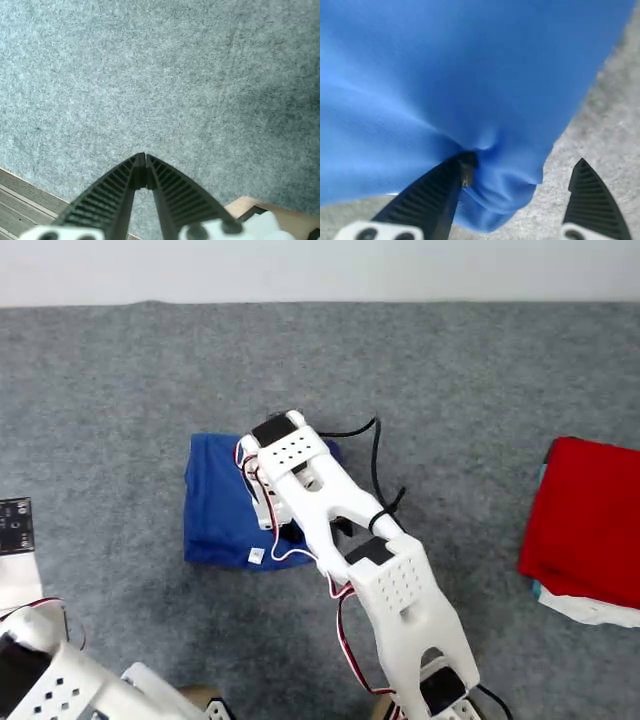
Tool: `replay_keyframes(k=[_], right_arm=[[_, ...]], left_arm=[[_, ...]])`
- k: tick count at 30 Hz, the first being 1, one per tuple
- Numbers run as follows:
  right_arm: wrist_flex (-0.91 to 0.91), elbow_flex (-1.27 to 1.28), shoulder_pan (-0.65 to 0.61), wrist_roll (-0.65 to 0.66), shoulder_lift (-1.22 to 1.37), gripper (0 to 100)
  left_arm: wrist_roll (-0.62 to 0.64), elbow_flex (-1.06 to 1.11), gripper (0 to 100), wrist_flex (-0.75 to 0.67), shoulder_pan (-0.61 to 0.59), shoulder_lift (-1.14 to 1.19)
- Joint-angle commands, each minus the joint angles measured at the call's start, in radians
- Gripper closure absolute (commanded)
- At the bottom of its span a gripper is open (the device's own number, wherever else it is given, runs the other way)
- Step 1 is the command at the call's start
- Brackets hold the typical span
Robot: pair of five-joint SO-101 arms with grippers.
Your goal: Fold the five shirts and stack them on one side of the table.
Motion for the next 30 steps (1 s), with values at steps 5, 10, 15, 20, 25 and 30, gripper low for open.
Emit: replay_keyframes(k=[5, 10, 15, 20, 25, 30], right_arm=[[-0.004, 0.011, 0.001, 0.048, 0.054, 93.9], [0.042, 0.002, 0.01, 0.161, 0.051, 98.7], [0.094, -0.02, 0.085, 0.166, -0.012, 99.1], [0.093, -0.021, 0.206, 0.305, -0.143, 99.0], [0.093, -0.021, 0.387, 0.706, -0.228, 99.0], [0.027, -0.026, 0.587, 1.278, -0.231, 99.0]], left_arm=[[-0.052, -0.035, 100, 0.008, -0.003, -0.009], [-0.052, -0.033, 100, 0.008, -0.003, -0.009], [-0.052, -0.028, 100, -0.006, -0.003, -0.009], [-0.052, -0.03, 100, -0.006, -0.003, -0.009], [-0.052, -0.027, 100, -0.014, -0.003, -0.009], [-0.051, -0.027, 100, -0.018, -0.003, -0.009]])
